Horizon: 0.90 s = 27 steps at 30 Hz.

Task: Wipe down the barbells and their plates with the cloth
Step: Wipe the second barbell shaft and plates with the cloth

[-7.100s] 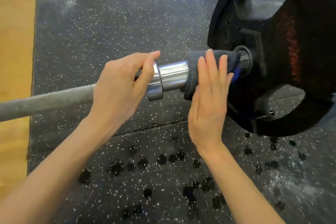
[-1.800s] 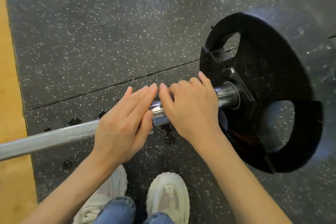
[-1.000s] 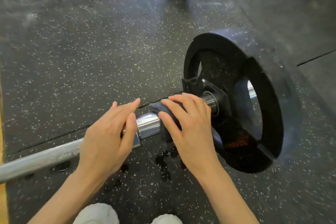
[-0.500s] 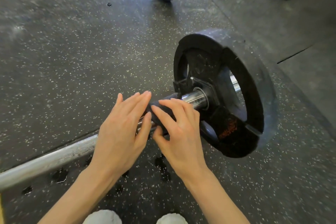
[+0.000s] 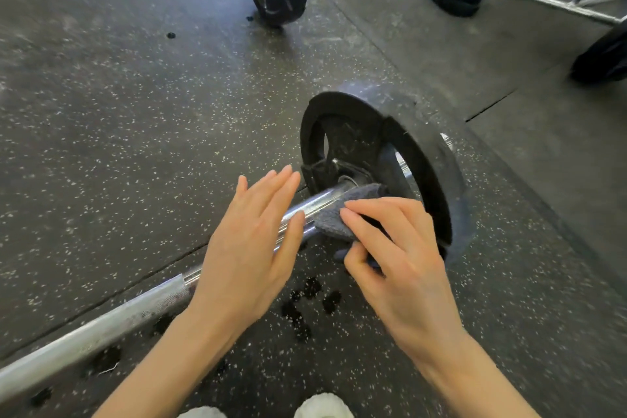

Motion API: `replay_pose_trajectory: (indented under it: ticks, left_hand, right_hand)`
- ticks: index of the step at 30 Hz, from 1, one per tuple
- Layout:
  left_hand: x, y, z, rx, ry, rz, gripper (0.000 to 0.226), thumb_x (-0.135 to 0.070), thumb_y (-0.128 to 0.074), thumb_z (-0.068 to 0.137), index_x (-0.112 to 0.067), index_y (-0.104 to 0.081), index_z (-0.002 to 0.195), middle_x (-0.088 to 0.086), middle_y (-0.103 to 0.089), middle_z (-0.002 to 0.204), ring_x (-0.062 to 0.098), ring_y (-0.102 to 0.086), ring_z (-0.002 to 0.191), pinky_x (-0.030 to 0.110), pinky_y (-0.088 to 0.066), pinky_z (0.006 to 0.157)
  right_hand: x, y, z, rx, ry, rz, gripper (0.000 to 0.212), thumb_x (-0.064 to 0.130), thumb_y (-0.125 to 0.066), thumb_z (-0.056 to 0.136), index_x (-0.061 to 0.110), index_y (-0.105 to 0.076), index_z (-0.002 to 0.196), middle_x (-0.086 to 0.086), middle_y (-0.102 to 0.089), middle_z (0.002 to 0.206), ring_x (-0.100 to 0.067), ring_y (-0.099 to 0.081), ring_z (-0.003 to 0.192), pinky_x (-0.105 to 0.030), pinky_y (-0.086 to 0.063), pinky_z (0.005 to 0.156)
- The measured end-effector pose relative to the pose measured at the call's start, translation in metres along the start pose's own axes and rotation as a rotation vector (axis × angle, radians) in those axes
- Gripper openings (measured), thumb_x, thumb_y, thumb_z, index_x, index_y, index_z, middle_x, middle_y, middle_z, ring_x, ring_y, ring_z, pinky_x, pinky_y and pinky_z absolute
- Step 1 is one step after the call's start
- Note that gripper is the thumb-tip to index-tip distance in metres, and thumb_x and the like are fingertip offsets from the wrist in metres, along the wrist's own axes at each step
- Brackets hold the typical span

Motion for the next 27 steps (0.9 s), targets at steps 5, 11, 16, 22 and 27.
replay_pose_trajectory:
  ticks: [5,11,16,22,27]
  left_hand:
    - [-0.024,-0.003,0.005,0.043,-0.065,-0.043,0.056,-0.037,-0.036,0.102,-0.008,-0.046,0.149,0.004,-0.044,0.154,0.018,-0.038,0.145,0.025,-0.005,0.125]
    - [-0.047,-0.004,0.012,0.08,-0.127,-0.04,0.058,-0.039,-0.033,0.102,-0.011,-0.041,0.152,0.002,-0.04,0.157,0.017,-0.034,0.147,0.025,-0.002,0.125]
    - [-0.064,-0.013,0.019,0.079,-0.123,-0.029,0.058,-0.04,-0.033,0.102,-0.011,-0.041,0.152,0.002,-0.041,0.157,0.016,-0.033,0.146,0.022,0.0,0.124]
    - [-0.08,-0.03,0.03,0.094,-0.095,0.014,0.059,-0.044,-0.031,0.104,-0.014,-0.036,0.155,-0.002,-0.034,0.161,0.008,-0.024,0.15,0.021,0.001,0.124]
    - [-0.095,-0.031,0.038,0.047,-0.087,0.045,0.06,-0.044,-0.033,0.104,-0.017,-0.03,0.157,-0.009,-0.023,0.161,-0.016,0.005,0.146,0.013,0.005,0.119]
  right_hand:
    - [0.001,0.044,0.005,-0.029,0.007,-0.11,0.029,0.005,-0.054,0.091,0.0,-0.073,0.113,-0.006,-0.07,0.111,-0.022,-0.053,0.105,-0.047,-0.051,0.078]
    - [-0.016,0.09,0.009,-0.091,-0.016,-0.159,0.028,0.005,-0.052,0.094,0.0,-0.075,0.108,-0.006,-0.071,0.106,-0.024,-0.054,0.101,-0.042,-0.05,0.084]
    - [-0.068,0.12,0.012,-0.119,-0.103,-0.172,0.028,-0.003,-0.061,0.086,0.004,-0.076,0.108,-0.001,-0.069,0.103,-0.02,-0.054,0.1,-0.013,-0.04,0.091]
    - [-0.136,0.109,0.012,-0.129,-0.207,-0.036,0.029,0.0,-0.061,0.086,0.007,-0.076,0.11,0.003,-0.067,0.106,-0.017,-0.054,0.102,-0.01,-0.039,0.095]
    - [-0.178,0.076,0.015,-0.102,-0.202,0.087,0.031,-0.001,-0.061,0.085,0.007,-0.076,0.111,0.003,-0.067,0.106,-0.015,-0.054,0.104,-0.007,-0.037,0.096]
Point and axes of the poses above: each hand's wrist, its own z-axis towards the middle knuckle, its own y-axis out of the back of the hand, x = y × z, the point moved 10 cm from there along z, towards the middle knuckle
